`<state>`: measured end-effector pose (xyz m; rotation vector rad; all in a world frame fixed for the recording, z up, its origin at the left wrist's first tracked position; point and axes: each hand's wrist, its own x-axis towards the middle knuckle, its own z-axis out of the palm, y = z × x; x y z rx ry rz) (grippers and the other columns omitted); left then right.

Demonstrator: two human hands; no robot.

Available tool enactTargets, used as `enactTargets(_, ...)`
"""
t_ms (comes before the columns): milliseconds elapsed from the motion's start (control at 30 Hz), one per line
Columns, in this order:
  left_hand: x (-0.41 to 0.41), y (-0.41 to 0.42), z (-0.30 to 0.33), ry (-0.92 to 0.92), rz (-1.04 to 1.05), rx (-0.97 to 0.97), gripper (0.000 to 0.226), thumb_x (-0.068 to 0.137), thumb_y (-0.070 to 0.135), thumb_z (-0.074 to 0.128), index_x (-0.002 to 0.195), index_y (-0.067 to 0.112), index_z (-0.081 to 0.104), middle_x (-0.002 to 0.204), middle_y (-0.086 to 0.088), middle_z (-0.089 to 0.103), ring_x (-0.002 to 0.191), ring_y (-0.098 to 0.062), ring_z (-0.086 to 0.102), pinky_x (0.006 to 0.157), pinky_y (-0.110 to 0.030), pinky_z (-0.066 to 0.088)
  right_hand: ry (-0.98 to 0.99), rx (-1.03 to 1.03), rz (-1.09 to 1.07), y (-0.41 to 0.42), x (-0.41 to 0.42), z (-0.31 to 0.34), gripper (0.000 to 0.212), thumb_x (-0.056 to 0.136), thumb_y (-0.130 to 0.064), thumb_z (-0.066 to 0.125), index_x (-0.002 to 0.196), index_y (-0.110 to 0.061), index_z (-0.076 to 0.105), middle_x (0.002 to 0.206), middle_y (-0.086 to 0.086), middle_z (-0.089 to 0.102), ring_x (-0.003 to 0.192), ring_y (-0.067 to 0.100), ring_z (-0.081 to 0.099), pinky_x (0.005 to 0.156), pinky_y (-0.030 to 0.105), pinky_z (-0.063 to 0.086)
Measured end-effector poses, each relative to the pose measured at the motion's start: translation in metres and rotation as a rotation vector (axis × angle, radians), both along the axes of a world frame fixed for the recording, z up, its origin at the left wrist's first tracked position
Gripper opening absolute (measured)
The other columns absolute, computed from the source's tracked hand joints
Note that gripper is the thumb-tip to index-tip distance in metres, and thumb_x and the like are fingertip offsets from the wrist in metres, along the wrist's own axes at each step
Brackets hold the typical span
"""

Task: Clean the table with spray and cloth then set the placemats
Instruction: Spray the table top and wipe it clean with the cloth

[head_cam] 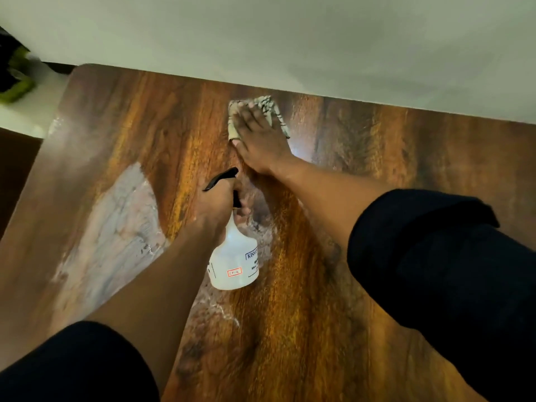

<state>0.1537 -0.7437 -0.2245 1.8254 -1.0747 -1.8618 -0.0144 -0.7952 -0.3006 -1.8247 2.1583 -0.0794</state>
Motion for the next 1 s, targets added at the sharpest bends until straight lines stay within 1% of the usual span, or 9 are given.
enactTargets(300, 0.074, 0.024, -0.01, -0.017, 0.064, 0.03, 0.009, 0.093, 0.012, 0.063, 0.085, 0.007, 0.065, 0.074, -0.019, 0.059, 0.049, -0.025, 0.055, 0.04, -0.026, 0.041, 0.009, -0.029, 0.337, 0.075, 0.077, -0.012, 0.07, 0.108, -0.054, 0.018, 0.167, -0.019, 0.004, 0.175, 0.002, -0.001, 0.161, 0.02, -0.004, 0.129, 0.052, 0.0)
enactTargets(367, 0.094, 0.031, -0.011, -0.009, 0.122, 0.047, 0.006, 0.094, 0.01, 0.064, 0.093, 0.012, 0.069, 0.071, -0.014, 0.06, 0.052, -0.026, 0.056, 0.041, -0.028, 0.042, 0.0, -0.008, 0.285, 0.08, 0.064, -0.011, 0.071, 0.109, -0.056, 0.019, 0.167, -0.02, 0.0, 0.174, 0.003, -0.006, 0.16, 0.021, -0.01, 0.13, 0.052, -0.001)
enactTargets(467, 0.121, 0.038, -0.016, 0.043, 0.155, 0.019, 0.03, 0.097, 0.008, 0.063, 0.115, 0.03, 0.071, 0.067, -0.008, 0.06, 0.054, -0.027, 0.058, 0.051, -0.036, 0.044, -0.033, 0.005, -0.053, 0.082, 0.043, -0.004, 0.068, 0.11, -0.051, 0.021, 0.167, -0.02, -0.001, 0.174, 0.002, -0.009, 0.16, 0.021, -0.013, 0.129, 0.05, -0.008)
enactTargets(600, 0.142, 0.046, -0.013, 0.061, 0.156, 0.013, 0.026, 0.097, 0.007, 0.064, 0.11, 0.028, 0.073, 0.063, -0.007, 0.063, 0.053, -0.027, 0.063, 0.061, -0.045, 0.052, -0.034, 0.016, -0.304, 0.079, 0.053, 0.003, 0.069, 0.111, -0.046, 0.024, 0.166, -0.015, -0.001, 0.175, 0.003, -0.009, 0.16, 0.022, -0.014, 0.129, 0.053, 0.001)
enactTargets(733, 0.155, 0.051, -0.01, 0.045, 0.113, 0.033, 0.02, 0.097, 0.01, 0.064, 0.11, 0.021, 0.073, 0.073, -0.014, 0.061, 0.057, -0.029, 0.061, 0.047, -0.034, 0.048, -0.069, 0.063, -0.106, 0.09, 0.11, 0.011, 0.069, 0.111, -0.049, 0.022, 0.167, -0.017, -0.004, 0.174, 0.002, -0.013, 0.159, 0.023, -0.016, 0.128, 0.054, -0.007)
enactTargets(800, 0.161, 0.055, -0.004, 0.006, 0.109, 0.061, 0.006, 0.094, 0.012, 0.066, 0.096, 0.01, 0.071, 0.069, -0.013, 0.062, 0.055, -0.028, 0.061, 0.044, -0.03, 0.046, -0.059, 0.076, 0.078, 0.102, 0.131, 0.009, 0.069, 0.111, -0.049, 0.023, 0.167, -0.02, -0.004, 0.174, 0.001, -0.014, 0.16, 0.019, -0.015, 0.129, 0.052, -0.005)
enactTargets(867, 0.167, 0.059, 0.002, -0.01, 0.104, 0.048, 0.006, 0.094, 0.011, 0.066, 0.09, 0.011, 0.07, 0.061, -0.007, 0.062, 0.054, -0.027, 0.062, 0.045, -0.03, 0.045, -0.018, 0.089, 0.189, 0.108, 0.13, 0.009, 0.069, 0.111, -0.05, 0.024, 0.167, -0.022, -0.006, 0.174, -0.002, -0.014, 0.159, 0.017, -0.015, 0.129, 0.051, -0.002)
enactTargets(933, 0.175, 0.06, 0.005, -0.02, 0.092, 0.031, 0.007, 0.095, 0.01, 0.065, 0.096, 0.013, 0.072, 0.058, -0.004, 0.061, 0.052, -0.026, 0.063, 0.046, -0.03, 0.045, 0.008, 0.101, 0.18, 0.112, 0.113, 0.013, 0.067, 0.112, -0.049, 0.023, 0.166, -0.023, -0.008, 0.172, -0.002, -0.018, 0.157, 0.016, -0.019, 0.13, 0.05, -0.003)
enactTargets(1000, 0.183, 0.063, 0.007, -0.016, 0.062, 0.018, 0.017, 0.097, 0.01, 0.064, 0.105, 0.02, 0.075, 0.06, -0.007, 0.061, 0.053, -0.027, 0.063, 0.044, -0.029, 0.045, 0.0, 0.108, 0.005, 0.122, 0.088, 0.018, 0.066, 0.112, -0.047, 0.021, 0.166, -0.023, -0.009, 0.171, -0.001, -0.021, 0.156, 0.018, -0.021, 0.129, 0.049, -0.006)
